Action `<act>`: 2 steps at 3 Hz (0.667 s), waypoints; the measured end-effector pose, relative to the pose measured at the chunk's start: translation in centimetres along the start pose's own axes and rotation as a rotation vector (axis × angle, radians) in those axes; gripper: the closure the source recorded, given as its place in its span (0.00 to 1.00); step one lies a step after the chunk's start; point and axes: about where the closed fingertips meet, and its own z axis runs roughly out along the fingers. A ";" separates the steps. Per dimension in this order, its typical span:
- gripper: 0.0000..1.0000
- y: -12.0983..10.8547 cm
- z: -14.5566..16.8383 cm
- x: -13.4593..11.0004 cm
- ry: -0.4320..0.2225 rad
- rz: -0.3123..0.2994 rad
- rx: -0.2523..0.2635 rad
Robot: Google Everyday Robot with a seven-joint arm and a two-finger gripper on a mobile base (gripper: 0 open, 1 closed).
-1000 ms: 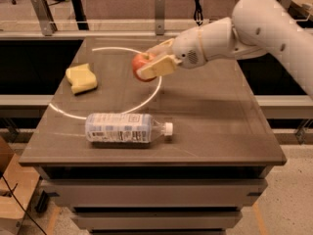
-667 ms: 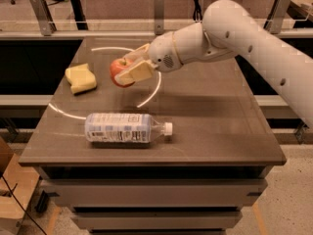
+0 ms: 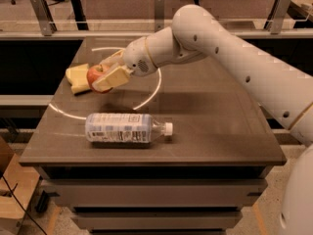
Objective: Move apple near sponge
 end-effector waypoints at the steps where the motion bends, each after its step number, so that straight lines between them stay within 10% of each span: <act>1: 0.59 -0.5 1.7 0.6 0.014 0.002 -0.006; 2: 0.35 -1.3 2.3 1.6 0.026 0.019 0.013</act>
Offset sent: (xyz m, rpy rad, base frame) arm 0.0283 0.0048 -0.0360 -0.0356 0.0194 -0.0679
